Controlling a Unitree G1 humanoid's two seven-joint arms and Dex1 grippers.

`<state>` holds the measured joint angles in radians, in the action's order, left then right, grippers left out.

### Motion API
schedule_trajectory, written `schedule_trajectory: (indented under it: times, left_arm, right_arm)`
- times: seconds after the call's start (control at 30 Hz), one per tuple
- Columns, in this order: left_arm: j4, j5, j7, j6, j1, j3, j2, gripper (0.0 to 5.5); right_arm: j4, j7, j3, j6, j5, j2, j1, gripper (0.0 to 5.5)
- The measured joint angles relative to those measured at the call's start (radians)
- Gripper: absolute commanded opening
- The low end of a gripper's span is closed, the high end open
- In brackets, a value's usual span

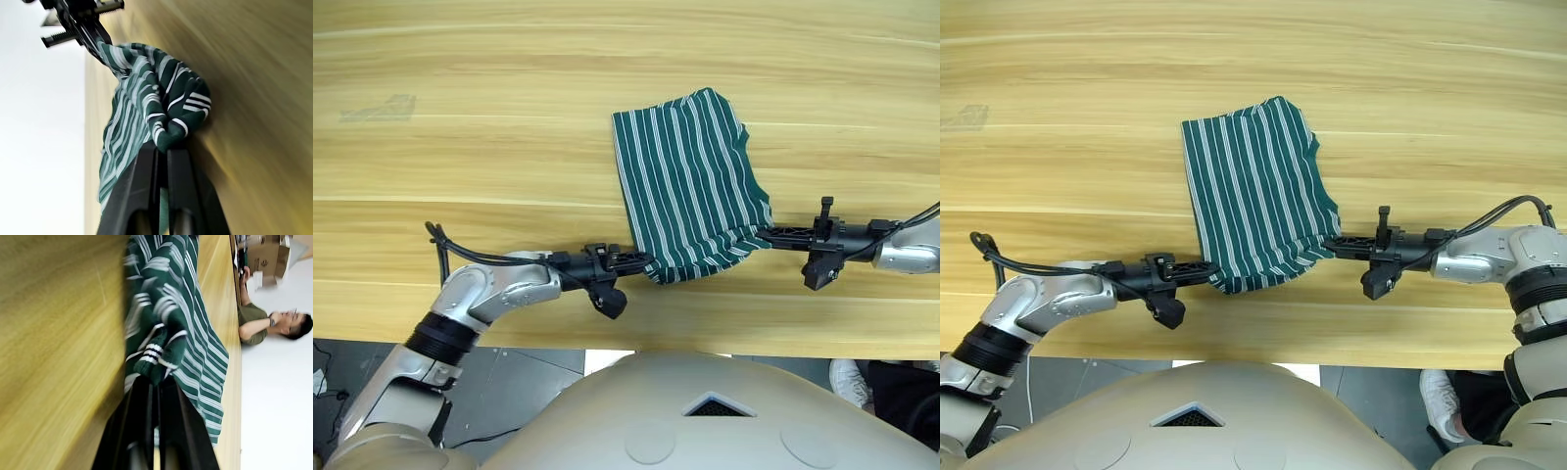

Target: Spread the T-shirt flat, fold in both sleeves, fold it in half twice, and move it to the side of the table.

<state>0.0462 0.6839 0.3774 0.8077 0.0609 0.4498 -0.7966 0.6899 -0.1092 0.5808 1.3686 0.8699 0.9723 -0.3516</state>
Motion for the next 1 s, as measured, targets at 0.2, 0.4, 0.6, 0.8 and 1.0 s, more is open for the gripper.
schedule_trajectory:
  times: [0.2,0.4,0.6,0.8,1.0]
  left_arm:
    - [0.055,-0.183,0.139,-0.076,0.097,-0.081,-0.143,0.00]
    - [0.196,-0.425,0.342,-0.279,0.151,-0.125,-0.217,0.00]
    - [0.421,-0.816,0.527,-0.575,0.239,-0.228,-0.294,0.00]
    - [0.565,-1.072,0.680,-0.734,0.469,-0.494,-0.397,0.00]
    - [0.618,-1.100,0.738,-0.764,0.598,-0.663,-0.347,0.00]
  right_arm:
    - [-0.069,0.173,0.027,-0.013,-0.266,-0.026,0.056,0.00]
    - [-0.330,0.464,0.121,-0.244,-0.689,0.010,0.154,0.00]
    - [-0.769,0.830,0.105,-0.788,-1.261,0.149,0.245,0.00]
    - [-0.949,1.002,-0.039,-1.074,-1.476,0.204,0.357,0.00]
    - [-0.993,1.070,-0.196,-1.210,-1.523,0.172,0.427,0.00]
